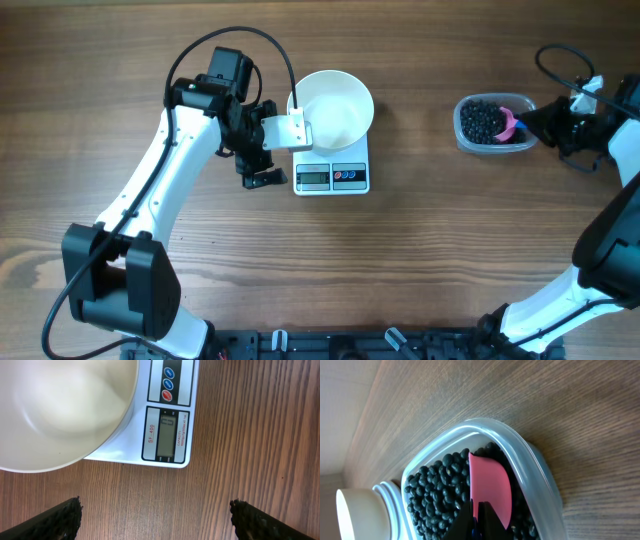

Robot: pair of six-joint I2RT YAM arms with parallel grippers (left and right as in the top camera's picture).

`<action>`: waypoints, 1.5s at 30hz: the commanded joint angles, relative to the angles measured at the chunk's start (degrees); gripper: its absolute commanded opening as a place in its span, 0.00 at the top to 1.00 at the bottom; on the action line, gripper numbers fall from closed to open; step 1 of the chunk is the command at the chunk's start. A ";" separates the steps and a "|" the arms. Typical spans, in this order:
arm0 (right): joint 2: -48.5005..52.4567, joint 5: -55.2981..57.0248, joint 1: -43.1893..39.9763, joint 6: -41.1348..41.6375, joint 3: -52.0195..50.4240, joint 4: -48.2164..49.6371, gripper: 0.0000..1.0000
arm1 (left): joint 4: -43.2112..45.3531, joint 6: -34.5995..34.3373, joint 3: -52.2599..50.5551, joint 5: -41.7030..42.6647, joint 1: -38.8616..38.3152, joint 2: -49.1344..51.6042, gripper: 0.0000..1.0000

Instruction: Scoop item into bowl and weigh 150g on scale

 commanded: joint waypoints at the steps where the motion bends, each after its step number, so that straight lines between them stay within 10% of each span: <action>1: 3.91 4.81 2.34 1.33 -3.85 2.69 0.96 | -0.04 1.27 0.00 0.68 0.37 -0.72 0.00; 45: 3.98 2.12 2.36 3.04 -3.89 4.55 0.96 | -0.04 1.27 0.00 0.68 0.37 -0.72 0.00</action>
